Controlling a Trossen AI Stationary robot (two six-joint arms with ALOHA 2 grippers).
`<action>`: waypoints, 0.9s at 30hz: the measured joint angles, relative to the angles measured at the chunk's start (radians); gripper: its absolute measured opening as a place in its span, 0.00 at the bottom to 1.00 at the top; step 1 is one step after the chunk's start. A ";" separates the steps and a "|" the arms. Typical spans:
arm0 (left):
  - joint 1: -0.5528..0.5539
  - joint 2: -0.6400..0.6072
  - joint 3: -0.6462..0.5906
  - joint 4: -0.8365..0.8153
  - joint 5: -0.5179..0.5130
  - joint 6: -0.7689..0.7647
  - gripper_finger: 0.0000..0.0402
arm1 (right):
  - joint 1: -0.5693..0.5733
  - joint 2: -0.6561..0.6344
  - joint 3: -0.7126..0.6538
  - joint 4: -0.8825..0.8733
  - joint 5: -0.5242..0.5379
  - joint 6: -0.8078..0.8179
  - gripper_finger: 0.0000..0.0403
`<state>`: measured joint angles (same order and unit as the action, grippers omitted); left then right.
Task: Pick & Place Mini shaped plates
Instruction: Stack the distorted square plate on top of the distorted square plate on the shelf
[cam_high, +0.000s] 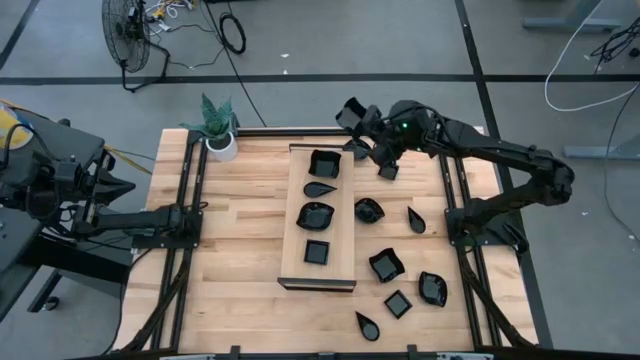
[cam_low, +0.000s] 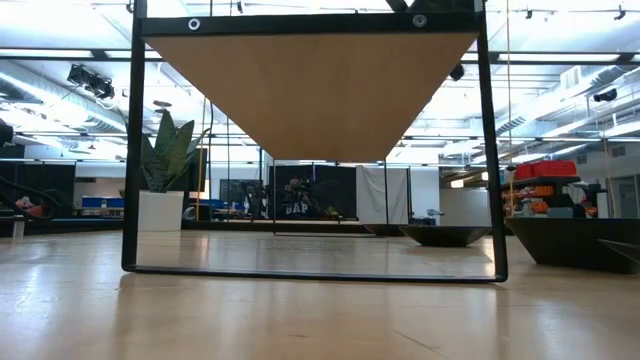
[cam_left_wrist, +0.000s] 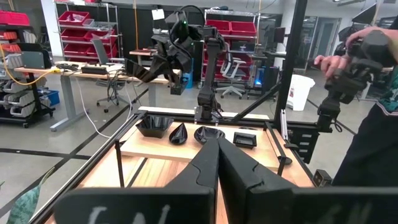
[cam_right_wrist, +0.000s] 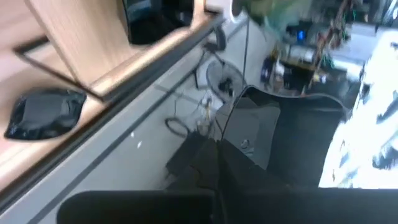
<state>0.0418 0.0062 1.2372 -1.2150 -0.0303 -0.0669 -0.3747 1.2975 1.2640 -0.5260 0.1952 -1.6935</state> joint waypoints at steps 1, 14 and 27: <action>0.000 0.000 0.000 0.000 0.000 0.001 0.03 | 0.004 0.009 0.006 -0.001 -0.017 -0.009 0.00; 0.000 0.000 0.000 0.000 0.000 0.000 0.03 | 0.070 0.142 0.159 -0.034 -0.196 0.029 0.00; 0.000 0.000 0.000 0.000 0.000 0.000 0.04 | 0.131 0.203 0.166 -0.163 -0.242 0.035 0.00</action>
<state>0.0418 0.0061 1.2369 -1.2150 -0.0303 -0.0665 -0.2434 1.5006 1.4296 -0.6891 -0.0463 -1.6586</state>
